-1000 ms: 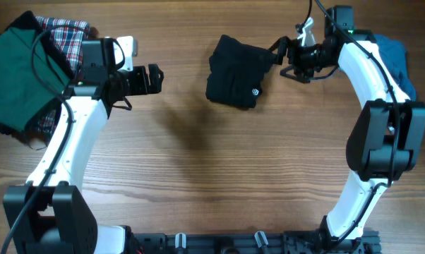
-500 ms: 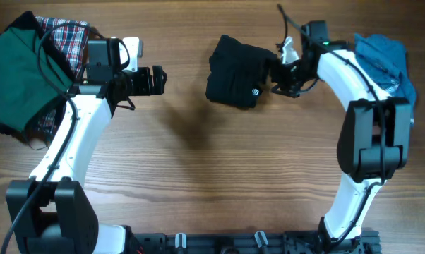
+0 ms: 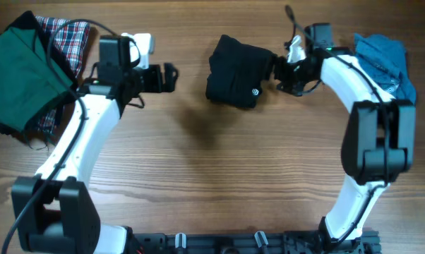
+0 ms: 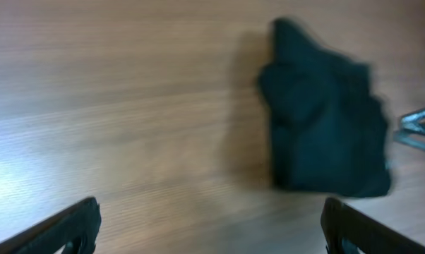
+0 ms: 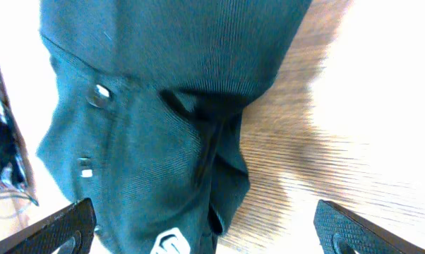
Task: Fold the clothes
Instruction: 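Grasp the folded black shirt's left side with the left gripper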
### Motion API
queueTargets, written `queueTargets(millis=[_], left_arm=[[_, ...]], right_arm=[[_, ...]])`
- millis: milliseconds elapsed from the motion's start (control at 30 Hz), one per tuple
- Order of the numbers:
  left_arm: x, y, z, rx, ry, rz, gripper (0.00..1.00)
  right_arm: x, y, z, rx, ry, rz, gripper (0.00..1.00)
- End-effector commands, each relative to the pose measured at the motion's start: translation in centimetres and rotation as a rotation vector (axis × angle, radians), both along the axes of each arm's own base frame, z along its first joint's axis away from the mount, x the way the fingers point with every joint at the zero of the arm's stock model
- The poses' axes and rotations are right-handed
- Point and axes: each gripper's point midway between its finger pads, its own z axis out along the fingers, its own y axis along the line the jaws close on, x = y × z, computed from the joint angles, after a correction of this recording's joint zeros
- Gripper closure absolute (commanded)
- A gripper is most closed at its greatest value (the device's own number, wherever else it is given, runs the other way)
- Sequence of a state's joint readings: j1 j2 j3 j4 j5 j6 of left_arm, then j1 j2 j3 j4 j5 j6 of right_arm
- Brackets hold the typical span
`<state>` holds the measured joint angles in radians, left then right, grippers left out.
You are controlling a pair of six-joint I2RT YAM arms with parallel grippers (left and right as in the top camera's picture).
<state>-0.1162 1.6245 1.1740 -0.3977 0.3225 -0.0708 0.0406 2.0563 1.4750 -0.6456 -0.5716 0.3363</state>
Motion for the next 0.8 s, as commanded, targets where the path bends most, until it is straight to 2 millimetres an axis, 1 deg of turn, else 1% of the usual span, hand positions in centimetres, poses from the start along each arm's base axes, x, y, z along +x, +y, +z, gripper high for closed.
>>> queueTargets(millis=[0, 33, 67, 133, 200, 233, 267, 300, 333, 367, 500, 633, 767], left_arm=[[0.5, -4.6, -0.9, -0.27, 0.084, -0.067, 0.0], [0.7, -4.8, -1.4, -0.293, 0.096, -0.063, 0.0], [1.1, -5.2, -2.3, -0.339, 0.124, -0.064, 0.0], [1.0, -6.7, -3.6, -0.442, 0.171, -0.133, 0.0], [0.9, -7.9, -4.5, -0.532, 0.212, -0.183, 0.0], [1.0, -8.2, -5.1, -0.552, 0.222, -0.196, 0.0], [1.1, -8.7, -6.2, -0.58, 0.24, -0.206, 0.0], [1.2, -8.8, -6.9, -0.587, 0.251, -0.203, 0.0], [1.4, -9.0, -8.1, -0.602, 0.268, -0.204, 0.0], [1.3, -9.1, -8.9, -0.607, 0.279, -0.206, 0.0], [1.2, -9.1, -10.7, -0.606, 0.312, -0.196, 0.0], [1.1, -9.6, -11.6, -0.606, 0.313, -0.209, 0.0], [1.3, -10.8, -11.8, -0.606, 0.282, -0.242, 0.0]], right_arm=[[1.1, -2.1, 7.7, -0.007, -0.203, -0.014, 0.0], [1.1, -2.4, 8.8, -0.011, -0.23, -0.014, 0.0], [0.9, -3.1, 10.6, -0.019, -0.274, -0.017, 0.0], [0.3, -4.1, 13.2, -0.034, -0.334, -0.021, 0.0], [-0.2, -4.7, 14.7, -0.042, -0.364, -0.027, 0.0], [-0.4, -4.9, 15.2, -0.044, -0.373, -0.031, 0.0], [-0.7, -5.2, 16.1, -0.049, -0.391, -0.031, 0.0], [-1.0, -5.2, 16.5, -0.055, -0.403, -0.025, 0.0], [-1.4, -5.2, 17.0, -0.06, -0.41, -0.023, 0.0], [-1.5, -5.2, 17.1, -0.06, -0.409, -0.022, 0.0], [-2.1, -5.2, 17.0, -0.059, -0.386, -0.022, 0.0], [-2.2, -5.1, 16.9, -0.058, -0.379, -0.022, 0.0], [-2.2, -5.1, 16.9, -0.057, -0.379, -0.023, 0.0]])
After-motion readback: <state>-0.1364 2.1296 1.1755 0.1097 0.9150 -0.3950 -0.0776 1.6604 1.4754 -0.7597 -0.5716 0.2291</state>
